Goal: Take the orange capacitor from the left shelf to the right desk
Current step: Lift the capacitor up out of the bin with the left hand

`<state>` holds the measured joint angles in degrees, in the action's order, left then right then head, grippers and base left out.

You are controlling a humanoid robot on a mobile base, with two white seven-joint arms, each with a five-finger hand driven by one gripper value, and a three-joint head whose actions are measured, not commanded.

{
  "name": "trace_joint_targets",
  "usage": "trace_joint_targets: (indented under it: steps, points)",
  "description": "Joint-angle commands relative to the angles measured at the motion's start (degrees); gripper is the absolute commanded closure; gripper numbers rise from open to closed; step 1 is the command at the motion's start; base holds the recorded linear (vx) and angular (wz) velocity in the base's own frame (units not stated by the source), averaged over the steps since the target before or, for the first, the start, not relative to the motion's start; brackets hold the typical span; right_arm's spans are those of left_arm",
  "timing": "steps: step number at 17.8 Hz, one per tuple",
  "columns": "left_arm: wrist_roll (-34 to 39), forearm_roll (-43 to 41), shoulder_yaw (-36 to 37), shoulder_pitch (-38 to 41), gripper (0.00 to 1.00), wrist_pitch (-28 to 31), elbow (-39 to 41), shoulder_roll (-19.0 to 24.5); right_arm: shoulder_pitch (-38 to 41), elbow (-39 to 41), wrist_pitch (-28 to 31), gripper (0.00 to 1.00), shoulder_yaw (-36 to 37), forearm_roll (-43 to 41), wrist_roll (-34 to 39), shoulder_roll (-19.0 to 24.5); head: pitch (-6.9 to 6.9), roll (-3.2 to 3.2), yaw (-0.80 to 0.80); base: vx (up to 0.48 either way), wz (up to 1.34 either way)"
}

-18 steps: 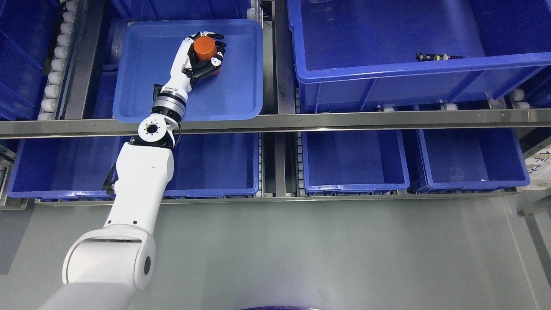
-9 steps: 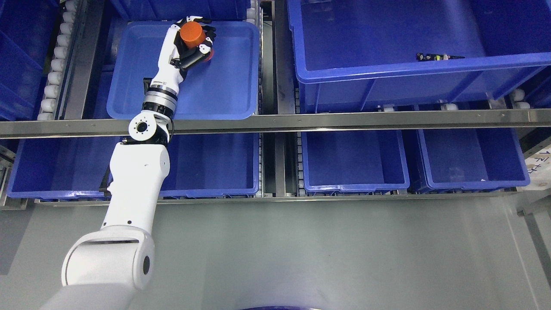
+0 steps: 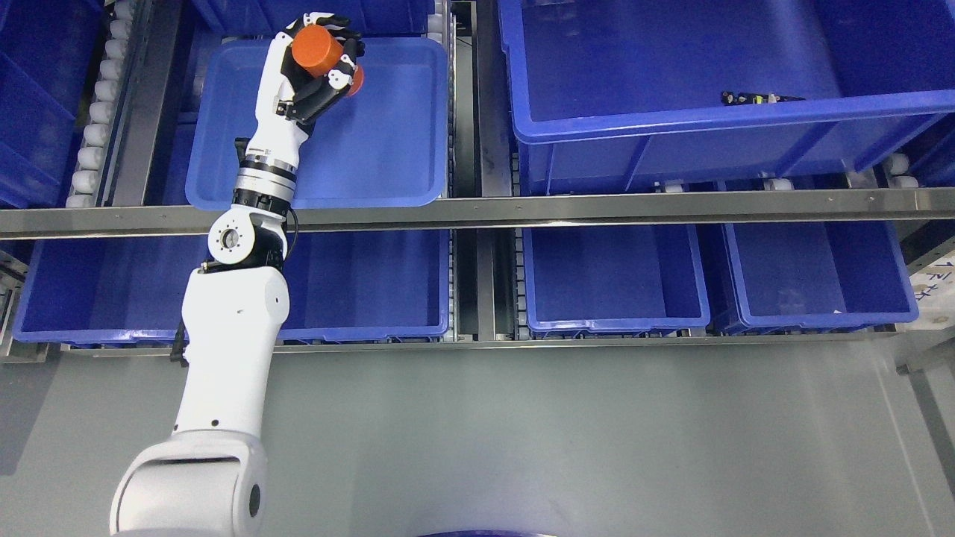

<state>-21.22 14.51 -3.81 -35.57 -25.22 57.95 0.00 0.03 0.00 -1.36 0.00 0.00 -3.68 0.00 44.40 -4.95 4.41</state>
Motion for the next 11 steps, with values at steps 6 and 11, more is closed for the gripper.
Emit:
trace_joint_targets:
  steps: [6,11]
  points:
    - [8.4,2.3,3.2,13.5,0.98,-8.5,28.3,1.0,1.3,1.0,0.0,0.0,0.6,0.4,0.0,-1.0,0.0,0.0,0.0,-0.02,0.0]
    - [15.0,2.2,6.0,16.7,0.98,-11.7,29.9,1.0,1.2,1.0,0.0,0.0,0.6,0.4,0.0,-1.0,0.0,0.0,0.0,-0.062,-0.05]
